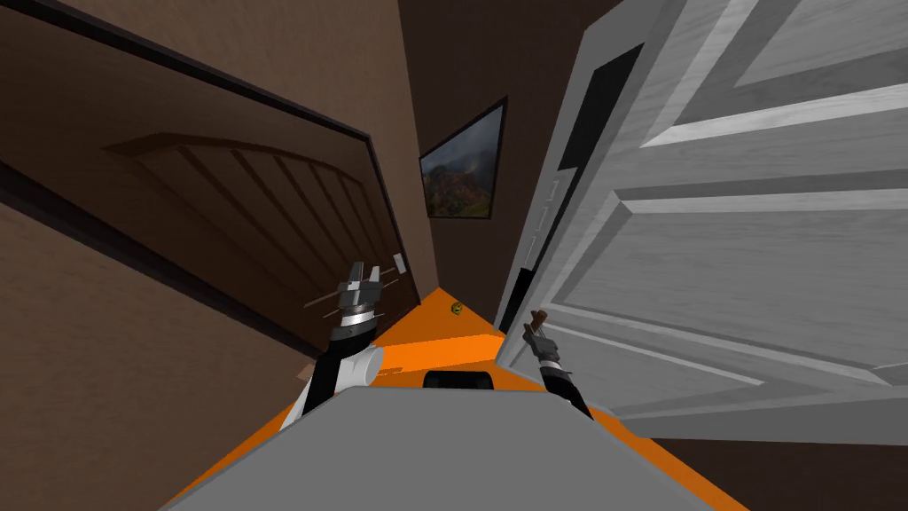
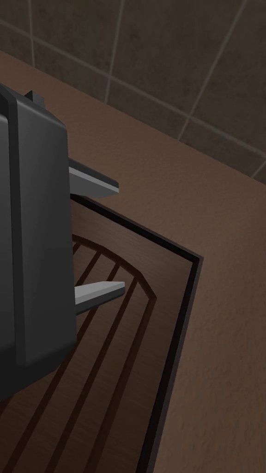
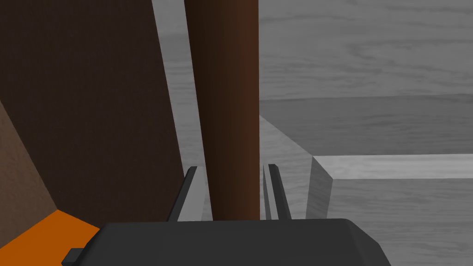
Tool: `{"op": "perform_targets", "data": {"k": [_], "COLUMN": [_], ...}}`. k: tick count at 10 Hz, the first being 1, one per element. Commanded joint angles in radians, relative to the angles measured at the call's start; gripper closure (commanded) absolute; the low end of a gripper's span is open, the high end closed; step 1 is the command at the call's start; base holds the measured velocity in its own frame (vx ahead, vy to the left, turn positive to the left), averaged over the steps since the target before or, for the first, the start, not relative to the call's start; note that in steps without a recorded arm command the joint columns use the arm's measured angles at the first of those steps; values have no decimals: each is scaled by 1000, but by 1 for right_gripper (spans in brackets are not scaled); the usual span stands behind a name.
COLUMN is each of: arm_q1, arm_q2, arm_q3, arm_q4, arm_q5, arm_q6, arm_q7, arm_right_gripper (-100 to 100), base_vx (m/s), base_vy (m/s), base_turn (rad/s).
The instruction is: Pull the door open
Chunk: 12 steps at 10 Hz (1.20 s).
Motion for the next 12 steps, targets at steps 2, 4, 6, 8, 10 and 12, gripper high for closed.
{"op": "perform_targets", "data": {"k": [2,4,6,8,10,12], "arm_q1": [16,30,43,51,61,71], "arm_q2": [-19,-40,-58,-66,-81,-98], "arm_q3": [36,67,93,104,121,141], "arm_q4": [-12,-23,-33,-34,-31,-27], "arm_q5": [19,35,49,55,65,76], "arm_q6": [-19,-37,-51,-61,-82,-106], "arm_q7": [-27,-50,-70,-80,-99,-120], "arm_right_gripper": [100,100,100,100,100,100], "base_vx": [-232,-246,-255,-159,-246,-193], "base_vy": [-44,-65,-11,-20,-42,-49], "base_turn": [77,106,70,69,142,107]}}
